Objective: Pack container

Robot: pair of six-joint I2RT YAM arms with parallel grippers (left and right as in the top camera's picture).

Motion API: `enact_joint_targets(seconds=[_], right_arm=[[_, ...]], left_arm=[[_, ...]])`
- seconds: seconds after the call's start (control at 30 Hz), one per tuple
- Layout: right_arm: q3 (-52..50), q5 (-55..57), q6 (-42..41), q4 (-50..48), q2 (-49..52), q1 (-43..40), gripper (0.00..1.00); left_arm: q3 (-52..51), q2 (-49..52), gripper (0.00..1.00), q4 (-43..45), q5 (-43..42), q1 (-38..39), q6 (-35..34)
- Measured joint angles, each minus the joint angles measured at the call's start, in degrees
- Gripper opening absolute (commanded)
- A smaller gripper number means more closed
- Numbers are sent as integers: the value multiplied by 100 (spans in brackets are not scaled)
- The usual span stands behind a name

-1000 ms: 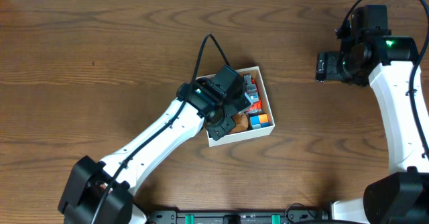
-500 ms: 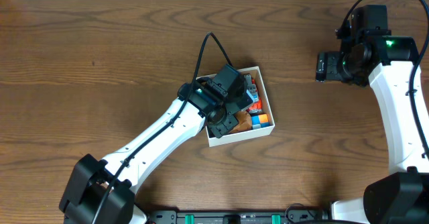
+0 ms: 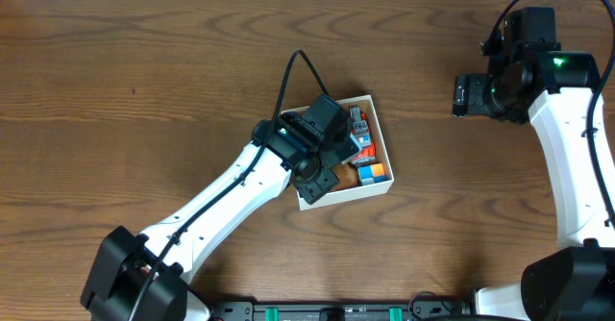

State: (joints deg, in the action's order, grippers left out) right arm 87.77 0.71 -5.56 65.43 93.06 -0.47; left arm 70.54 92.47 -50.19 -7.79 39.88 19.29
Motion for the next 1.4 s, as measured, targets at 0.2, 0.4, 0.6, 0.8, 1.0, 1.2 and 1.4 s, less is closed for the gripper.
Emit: enact_joint_targets(seconds=[0.2, 0.4, 0.6, 0.8, 1.0, 1.2, 1.4], right_arm=[[0, 0, 0, 0, 0, 0, 86], [0, 0, 0, 0, 0, 0, 86], [0, 0, 0, 0, 0, 0, 87], [0, 0, 0, -11, 0, 0, 89], [0, 2, 17, -142, 0, 0, 89], [0, -293, 376, -214, 0, 70, 47], [0, -446, 448, -289, 0, 236, 15]], left_arm=[[0, -2, 68, -20, 0, 0, -85], [109, -101, 66, -79, 0, 0, -195], [564, -509, 66, -76, 22, -195, -501], [704, -1078, 66, -81, 323, -1320, -1228], [706, -1123, 67, -151, 481, -2671, -2253], [706, -1095, 25, -181, 411, -3246, -2876], [706, -586, 6, -157, 302, -3182, -3023]])
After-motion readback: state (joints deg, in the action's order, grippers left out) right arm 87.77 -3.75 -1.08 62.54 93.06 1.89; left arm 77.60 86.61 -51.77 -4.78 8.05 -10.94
